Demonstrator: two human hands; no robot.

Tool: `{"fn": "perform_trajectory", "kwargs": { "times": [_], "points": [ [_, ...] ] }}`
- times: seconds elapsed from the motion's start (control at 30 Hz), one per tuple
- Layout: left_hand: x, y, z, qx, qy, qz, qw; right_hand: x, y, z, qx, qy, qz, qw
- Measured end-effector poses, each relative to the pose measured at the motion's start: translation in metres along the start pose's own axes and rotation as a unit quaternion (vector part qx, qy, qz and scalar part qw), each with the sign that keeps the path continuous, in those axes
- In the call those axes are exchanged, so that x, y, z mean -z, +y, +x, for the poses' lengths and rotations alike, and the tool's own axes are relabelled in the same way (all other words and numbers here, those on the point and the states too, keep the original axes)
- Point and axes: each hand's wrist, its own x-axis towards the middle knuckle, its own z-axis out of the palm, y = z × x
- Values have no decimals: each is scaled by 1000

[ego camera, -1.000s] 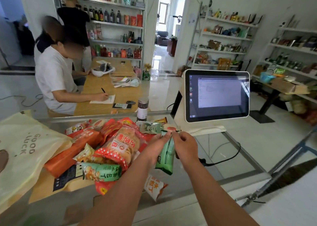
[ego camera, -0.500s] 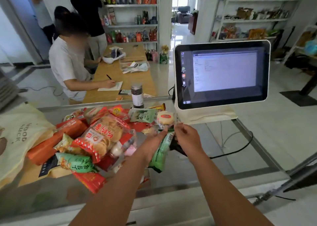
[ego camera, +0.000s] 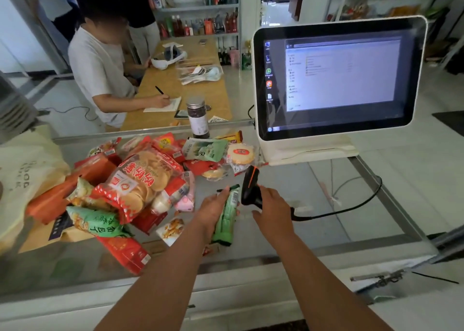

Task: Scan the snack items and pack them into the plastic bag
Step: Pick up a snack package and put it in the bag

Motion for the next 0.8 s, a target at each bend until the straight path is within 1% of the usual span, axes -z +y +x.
{"fn": "perform_trajectory", "kwargs": {
  "times": [0.07, 0.13, 0.23, 0.33, 0.4, 0.53, 0.7, 0.8],
  "points": [
    [-3, -3, 3, -10, 21, 11, 1000, -4, 1, 5, -1, 7, -7, 1000],
    [-4, -7, 5, -17, 19, 35, 999, -7, 2, 9, -2, 8, -18, 1000],
    [0, -11, 9, -14, 6, 33, 999, -3, -2, 14, -14, -3, -32, 999],
    [1, -8, 3, -41, -13, 22, 999, 5, -7, 16, -56, -12, -28, 998],
    [2, -9, 4, -49, -28, 14, 998, 12, -8, 13, -68, -14, -32, 997],
    [4, -7, 2, -52, -45, 20, 997, 32, -5, 2, -52, 5, -12, 999],
    [6, -5, 1, -36, -66, 74, 994, 63, 6, -7, -17, -34, 46, 998],
    [5, -2, 0, -29, -53, 96, 994, 79, 9, -11, -8, -37, 61, 997]
  ]
}}
